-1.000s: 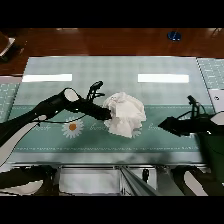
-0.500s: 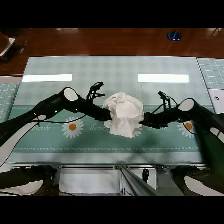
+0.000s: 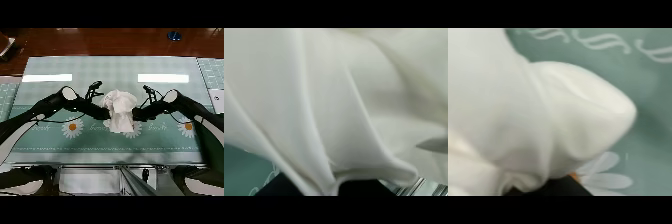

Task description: Fold the shirts.

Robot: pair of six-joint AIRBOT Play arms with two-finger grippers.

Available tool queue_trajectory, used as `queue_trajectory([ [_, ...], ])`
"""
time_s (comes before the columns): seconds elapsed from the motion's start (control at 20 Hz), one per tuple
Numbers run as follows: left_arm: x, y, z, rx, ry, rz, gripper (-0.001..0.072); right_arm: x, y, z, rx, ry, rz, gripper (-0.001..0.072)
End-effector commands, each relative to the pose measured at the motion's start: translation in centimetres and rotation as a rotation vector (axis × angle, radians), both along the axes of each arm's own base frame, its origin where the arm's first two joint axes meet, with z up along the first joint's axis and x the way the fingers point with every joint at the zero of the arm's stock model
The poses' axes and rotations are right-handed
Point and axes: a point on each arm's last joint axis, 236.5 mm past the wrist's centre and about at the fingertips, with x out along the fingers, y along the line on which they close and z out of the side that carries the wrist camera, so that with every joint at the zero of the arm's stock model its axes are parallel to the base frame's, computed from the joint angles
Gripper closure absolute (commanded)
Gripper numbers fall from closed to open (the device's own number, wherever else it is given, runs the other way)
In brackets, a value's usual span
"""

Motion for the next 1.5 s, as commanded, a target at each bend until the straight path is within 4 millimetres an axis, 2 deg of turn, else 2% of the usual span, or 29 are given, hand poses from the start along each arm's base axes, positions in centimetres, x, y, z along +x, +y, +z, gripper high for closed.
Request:
queue_trajectory([
  [0.0,2.4,1.9,1.5,-0.022,-0.031,0.08,0.0676,0.4,0.7,4.7,0.018,-0.086,0.131,0.0689],
  [0.05,3.6,2.9,2.5,-0.033,-0.053,0.117,0.0676,1.4,0.2,7.1,-0.002,-0.15,0.145,0.0689],
  [0.15,6.7,5.2,5.7,-0.075,-0.124,0.208,0.0676,4.6,-1.6,13.4,-0.043,-0.312,0.114,0.0689],
  [0.3,10.9,8.8,12.8,-0.172,-0.259,0.353,0.0676,7.7,-5.7,23.7,-0.073,-0.54,0.015,0.0689],
  [0.4,12.5,11.3,17.9,-0.214,-0.37,0.416,0.0676,7.5,-8.0,29.7,-0.084,-0.662,-0.03,0.0689],
  [0.5,12.8,13.3,23.3,-0.249,-0.487,0.449,0.0676,6.2,-9.9,34.7,-0.103,-0.774,-0.065,0.0689],
  [0.6,12.2,15.4,29.1,-0.266,-0.631,0.481,0.0676,4.5,-12.2,38.9,-0.159,-0.887,-0.113,0.0689],
  [0.7,10.6,17.6,34.7,-0.267,-0.781,0.516,0.0676,2.4,-14.9,42.5,-0.239,-0.988,-0.187,0.0689],
  [0.75,9.4,18.7,37.1,-0.258,-0.855,0.536,0.0676,1.3,-16.2,43.7,-0.28,-1.027,-0.225,0.0689],
  [0.85,7.0,20.7,40.4,-0.212,-0.976,0.573,0.0676,-1.0,-18.9,45.5,-0.366,-1.079,-0.318,0.0689],
  [1.0,3.1,22.2,42.8,-0.119,-1.099,0.591,0.0676,-4.3,-20.9,46.9,-0.45,-1.124,-0.384,0.0689],
  [1.1,0.6,22.5,43.6,-0.054,-1.15,0.59,0.0676,-6.4,-22.2,47.0,-0.494,-1.116,-0.435,0.0689],
  [1.25,-3.0,23.6,44.0,0.058,-1.197,0.635,0.0676,-9.5,-23.7,45.9,-0.56,-1.056,-0.478,0.0689],
  [1.35,-5.2,24.1,43.3,0.129,-1.189,0.646,0.0676,-11.2,-24.2,44.9,-0.587,-1.004,-0.486,0.0689],
  [1.45,-6.8,24.6,41.2,0.203,-1.124,0.639,0.0676,-12.1,-24.8,43.6,-0.613,-0.939,-0.494,0.0689],
])
